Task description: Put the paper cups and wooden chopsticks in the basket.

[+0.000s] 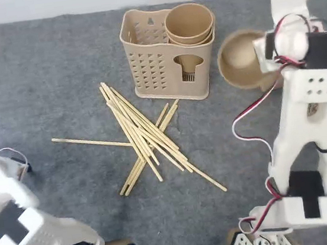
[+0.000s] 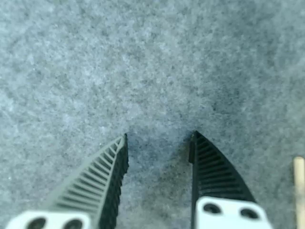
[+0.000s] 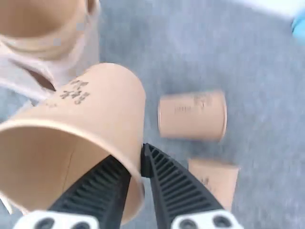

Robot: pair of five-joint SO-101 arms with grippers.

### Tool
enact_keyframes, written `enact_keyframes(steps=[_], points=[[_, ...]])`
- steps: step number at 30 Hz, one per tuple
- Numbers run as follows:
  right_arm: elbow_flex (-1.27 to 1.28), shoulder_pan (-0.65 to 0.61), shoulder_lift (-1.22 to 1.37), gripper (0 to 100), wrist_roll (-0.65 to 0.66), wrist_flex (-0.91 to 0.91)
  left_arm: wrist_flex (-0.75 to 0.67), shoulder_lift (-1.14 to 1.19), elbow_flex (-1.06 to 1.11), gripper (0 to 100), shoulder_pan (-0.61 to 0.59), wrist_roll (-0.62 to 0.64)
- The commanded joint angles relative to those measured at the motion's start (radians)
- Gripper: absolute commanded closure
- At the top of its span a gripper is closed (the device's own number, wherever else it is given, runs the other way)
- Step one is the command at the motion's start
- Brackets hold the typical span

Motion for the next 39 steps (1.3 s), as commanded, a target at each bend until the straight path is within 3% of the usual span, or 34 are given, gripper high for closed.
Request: enact_keyframes(steps=[1,7,18,30,36,39], points=[[-0.215,-0.058,0.022,99.1,-0.058,0.01,0.017,-0.002,-0.033,80,0.014,-0.014],[-0.399,-0.125,0.122,99.1,-0.137,-0.073,0.017,0.002,-0.033,80,0.029,-0.014],[-0.405,-0.18,0.297,99.1,-0.192,-0.214,0.014,-0.002,-0.021,80,0.046,-0.015],[-0.402,-0.248,0.334,98.7,-0.187,-0.199,0.009,-0.002,-0.021,80,0.064,-0.015],[-0.407,-0.243,0.374,79.8,-0.196,-0.199,0.011,-0.002,-0.019,80,0.061,-0.015],[-0.45,-0.242,0.374,75.7,-0.198,-0.185,0.011,-0.002,-0.019,80,0.061,-0.015]])
